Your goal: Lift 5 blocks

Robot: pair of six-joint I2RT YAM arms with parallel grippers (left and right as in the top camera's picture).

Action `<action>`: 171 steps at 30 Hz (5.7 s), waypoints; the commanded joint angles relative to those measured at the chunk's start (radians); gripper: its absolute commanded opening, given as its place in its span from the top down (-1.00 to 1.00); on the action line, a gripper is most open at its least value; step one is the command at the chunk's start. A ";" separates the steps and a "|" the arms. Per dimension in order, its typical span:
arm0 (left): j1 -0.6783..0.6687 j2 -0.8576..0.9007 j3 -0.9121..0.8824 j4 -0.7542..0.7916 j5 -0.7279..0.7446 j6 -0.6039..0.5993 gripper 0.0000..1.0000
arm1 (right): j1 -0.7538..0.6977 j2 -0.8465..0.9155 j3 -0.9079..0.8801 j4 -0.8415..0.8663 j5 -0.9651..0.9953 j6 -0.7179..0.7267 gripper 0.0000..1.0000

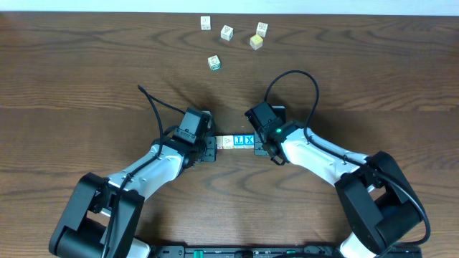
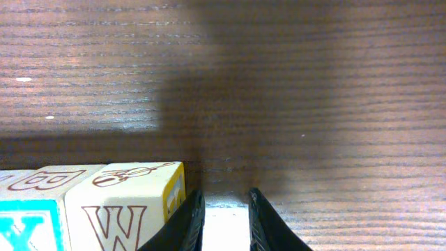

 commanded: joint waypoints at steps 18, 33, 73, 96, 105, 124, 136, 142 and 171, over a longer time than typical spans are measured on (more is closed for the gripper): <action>-0.020 0.011 0.015 0.001 0.063 0.005 0.47 | -0.044 -0.087 0.032 -0.035 -0.010 -0.029 0.53; -0.016 0.011 0.015 -0.050 -0.070 0.004 0.32 | -0.044 -0.087 0.032 -0.105 0.046 -0.028 0.53; 0.222 -1.331 0.015 -0.357 -0.509 0.172 -0.47 | -0.455 -0.193 0.032 0.166 0.181 -0.104 -0.99; 0.222 -1.339 0.015 -0.403 -0.509 0.171 -0.56 | -0.454 -0.193 0.032 0.172 0.179 -0.103 -0.98; 0.222 -1.339 0.015 -0.404 -0.509 0.171 -0.55 | -0.454 -0.193 0.032 0.172 0.179 -0.103 -0.99; 0.222 -1.328 -0.109 -0.140 -0.512 0.251 -0.56 | -0.454 -0.193 0.032 0.172 0.179 -0.103 -0.99; 0.408 -1.399 -0.635 0.670 -0.246 0.283 -0.56 | -0.454 -0.193 0.032 0.171 0.180 -0.103 -0.99; 0.465 -1.531 -0.663 0.439 -0.237 0.288 -0.56 | -0.454 -0.193 0.032 0.171 0.180 -0.103 -0.99; 0.482 -1.616 -0.716 0.076 -0.204 0.283 -0.56 | -0.454 -0.193 0.032 0.172 0.179 -0.103 -0.98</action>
